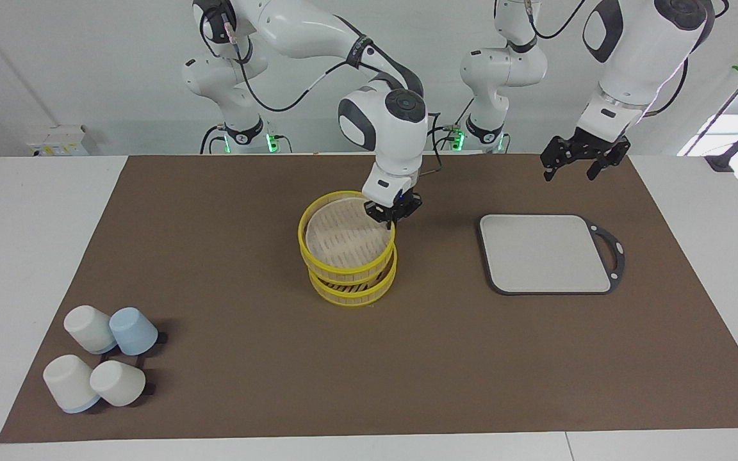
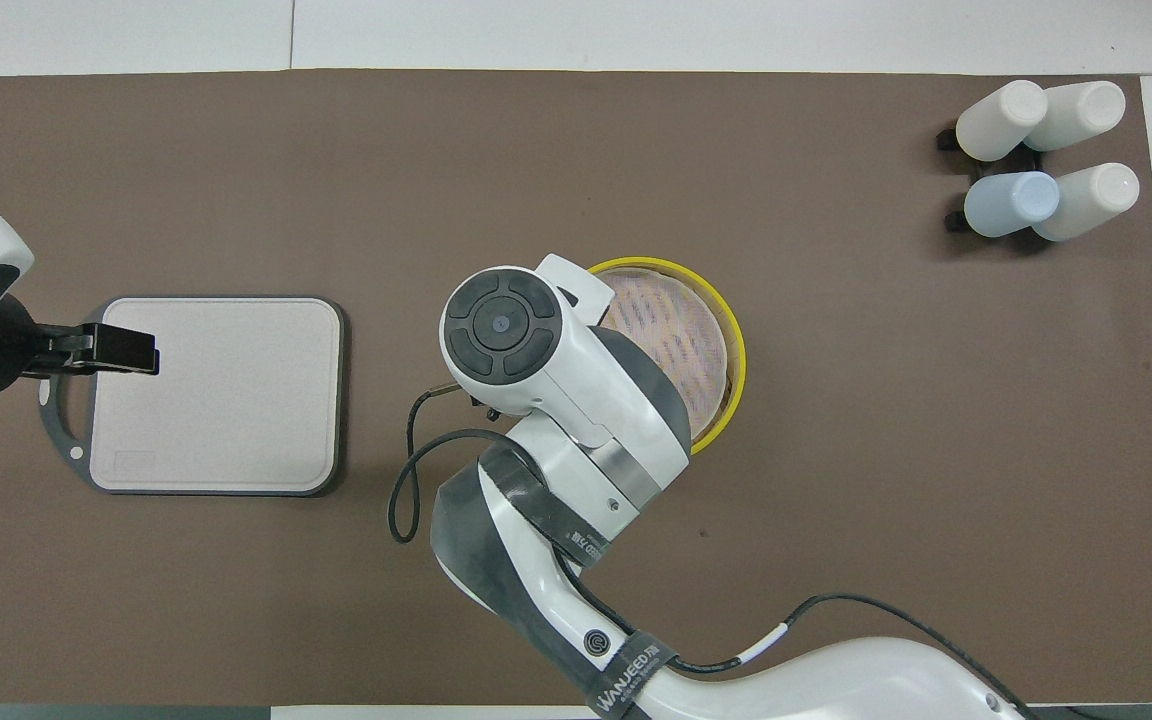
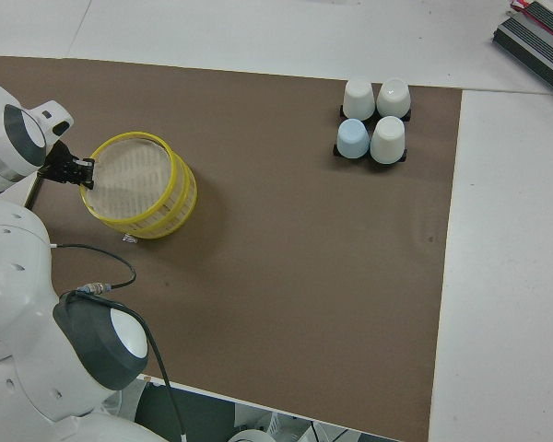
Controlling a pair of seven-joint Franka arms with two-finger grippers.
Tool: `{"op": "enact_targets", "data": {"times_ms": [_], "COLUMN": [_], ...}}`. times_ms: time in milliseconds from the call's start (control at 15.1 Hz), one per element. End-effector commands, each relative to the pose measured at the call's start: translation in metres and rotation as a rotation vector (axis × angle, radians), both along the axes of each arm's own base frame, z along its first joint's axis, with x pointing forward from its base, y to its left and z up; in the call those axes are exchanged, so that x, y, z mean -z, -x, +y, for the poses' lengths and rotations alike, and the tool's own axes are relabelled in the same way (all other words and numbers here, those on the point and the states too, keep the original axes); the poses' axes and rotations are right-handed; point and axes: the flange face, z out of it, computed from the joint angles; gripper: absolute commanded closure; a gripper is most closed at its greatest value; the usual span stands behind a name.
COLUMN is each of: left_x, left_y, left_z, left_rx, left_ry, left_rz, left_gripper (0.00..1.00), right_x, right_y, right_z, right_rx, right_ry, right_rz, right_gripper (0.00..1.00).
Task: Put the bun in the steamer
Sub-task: 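Lower the slatted lid onto the steamer with the right gripper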
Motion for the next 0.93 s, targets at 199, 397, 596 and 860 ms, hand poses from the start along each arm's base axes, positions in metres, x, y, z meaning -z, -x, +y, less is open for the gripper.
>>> {"op": "enact_targets", "data": {"times_ms": [199,397,596,860], "left_x": [0.004,-0.003,-0.005,-0.006], "left_y": [-0.016,-0.014,-0.013,-0.013], "left_z": [0.008,0.009,0.009,0.009], "left_rx": [-0.007,-0.013,-0.016,-0.016], "left_ry": [0.014,0.015,0.015,0.015], "left_rz": [0.043,0.023,0.022,0.026], "left_gripper": [0.00,0.00,0.00,0.00], "right_x": [0.016,0.022,0.022,0.009], "right_y": [-0.005,-0.001,0.003,-0.003], "right_z": [0.006,0.010,0.016,0.025], "right_rx": [-0.013,-0.023,-0.028,-0.011], "right_ry": [0.032,0.049,0.049,0.026], "right_rz": [-0.007,0.007,0.009,-0.009], "right_gripper": [1.00,1.00,1.00,1.00]}}
